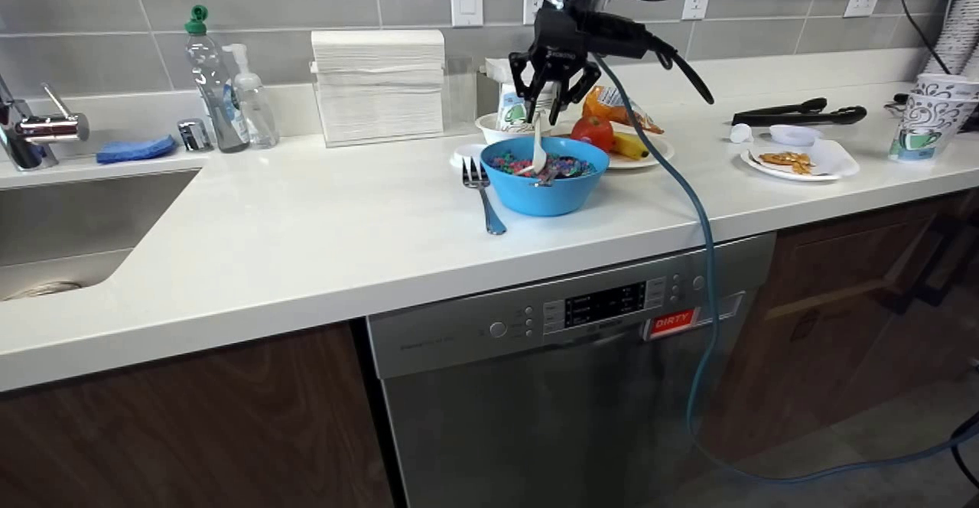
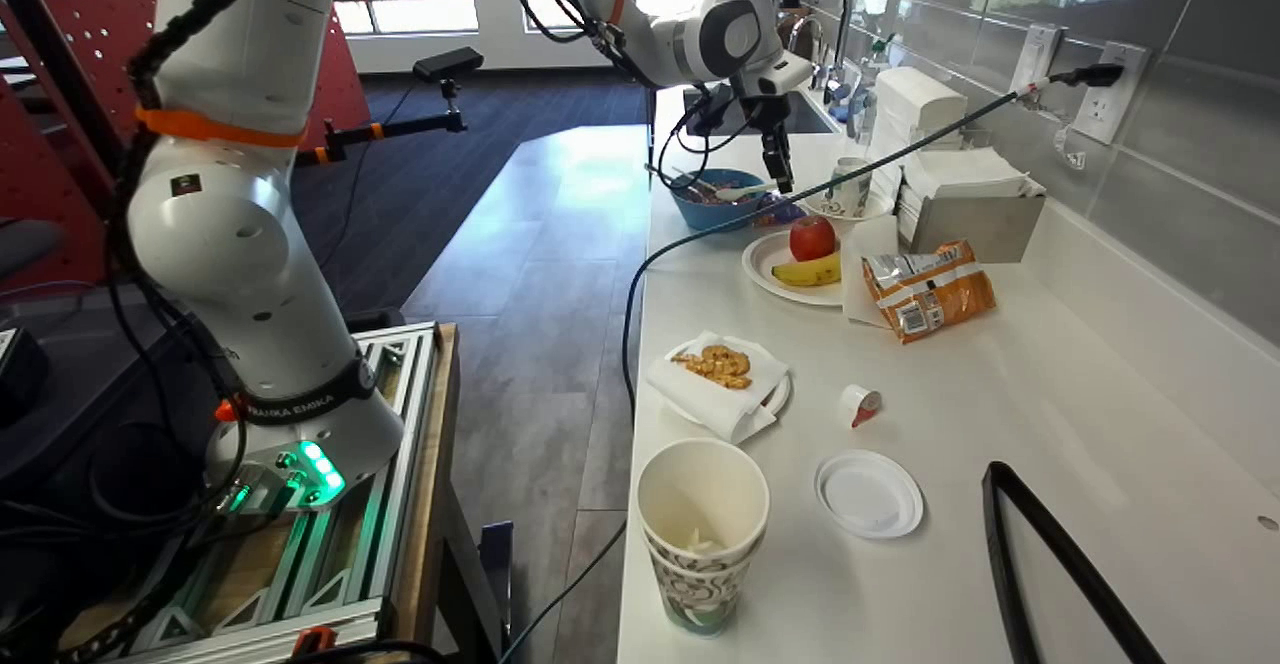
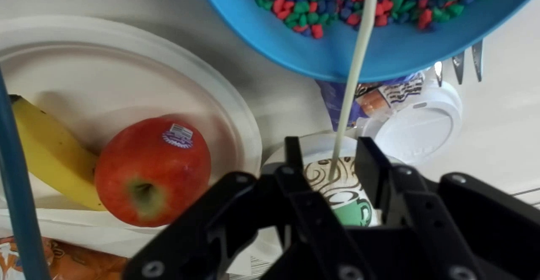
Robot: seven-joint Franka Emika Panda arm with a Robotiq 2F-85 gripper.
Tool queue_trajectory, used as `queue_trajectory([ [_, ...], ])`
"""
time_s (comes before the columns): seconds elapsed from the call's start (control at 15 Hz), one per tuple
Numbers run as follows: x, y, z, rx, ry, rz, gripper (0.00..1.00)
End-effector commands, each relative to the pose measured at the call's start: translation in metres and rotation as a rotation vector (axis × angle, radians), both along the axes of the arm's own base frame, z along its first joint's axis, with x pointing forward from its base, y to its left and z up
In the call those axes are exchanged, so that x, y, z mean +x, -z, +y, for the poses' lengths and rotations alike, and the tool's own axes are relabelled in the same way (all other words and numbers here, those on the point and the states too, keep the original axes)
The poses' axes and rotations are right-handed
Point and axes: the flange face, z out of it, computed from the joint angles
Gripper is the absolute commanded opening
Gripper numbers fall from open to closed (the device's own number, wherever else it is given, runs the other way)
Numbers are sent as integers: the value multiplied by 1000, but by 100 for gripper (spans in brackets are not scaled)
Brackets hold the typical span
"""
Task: Move the fork from the bowl to the cup
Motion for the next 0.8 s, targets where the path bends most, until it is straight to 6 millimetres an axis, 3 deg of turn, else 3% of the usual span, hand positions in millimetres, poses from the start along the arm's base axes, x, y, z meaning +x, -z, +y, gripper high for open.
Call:
queue_trajectory([
  [0.0, 3, 4, 6, 4, 18, -18, 8],
  [0.13, 2, -1, 9, 3, 17, -15, 0],
  [0.47, -3, -27, 25, -22, 23, -16, 1],
  [0.73, -10, -45, 39, -150, 56, 32, 1],
])
